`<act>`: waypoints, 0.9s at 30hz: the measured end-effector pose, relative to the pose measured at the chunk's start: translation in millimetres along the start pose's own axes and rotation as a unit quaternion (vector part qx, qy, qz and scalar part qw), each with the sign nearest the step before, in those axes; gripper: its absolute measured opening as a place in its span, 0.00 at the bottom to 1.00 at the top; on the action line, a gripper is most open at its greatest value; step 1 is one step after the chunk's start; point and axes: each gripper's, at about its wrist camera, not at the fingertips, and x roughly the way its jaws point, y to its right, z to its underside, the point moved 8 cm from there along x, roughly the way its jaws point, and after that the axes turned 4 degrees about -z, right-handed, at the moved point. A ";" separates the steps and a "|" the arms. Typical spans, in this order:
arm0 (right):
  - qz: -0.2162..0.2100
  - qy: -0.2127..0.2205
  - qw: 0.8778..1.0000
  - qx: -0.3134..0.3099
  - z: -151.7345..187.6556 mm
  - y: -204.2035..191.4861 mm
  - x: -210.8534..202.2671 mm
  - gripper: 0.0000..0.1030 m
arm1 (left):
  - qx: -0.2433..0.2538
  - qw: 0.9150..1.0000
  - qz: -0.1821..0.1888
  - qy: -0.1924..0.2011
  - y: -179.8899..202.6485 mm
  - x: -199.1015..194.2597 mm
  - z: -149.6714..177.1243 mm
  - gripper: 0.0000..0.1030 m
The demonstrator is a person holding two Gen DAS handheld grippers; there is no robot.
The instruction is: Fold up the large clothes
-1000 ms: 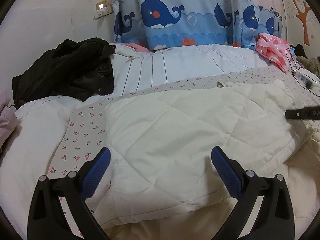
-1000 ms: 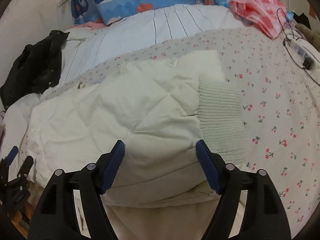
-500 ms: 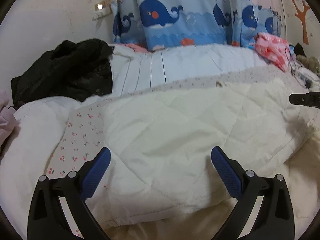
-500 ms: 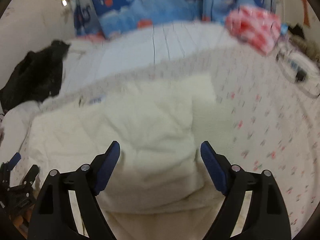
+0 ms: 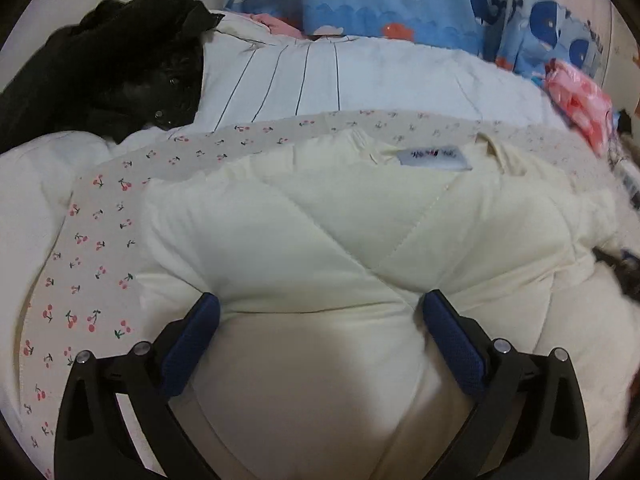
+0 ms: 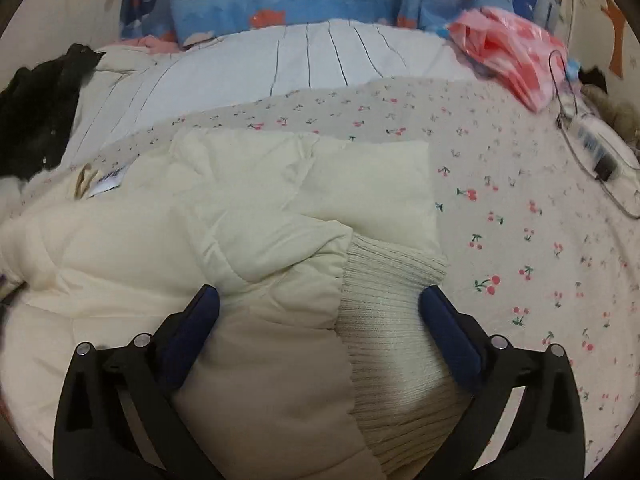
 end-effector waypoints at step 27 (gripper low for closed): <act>-0.020 -0.072 0.995 -0.065 52.2 -8.1 -44.0 0.94 | -0.001 0.994 0.040 -0.099 -32.9 -65.4 58.7 0.95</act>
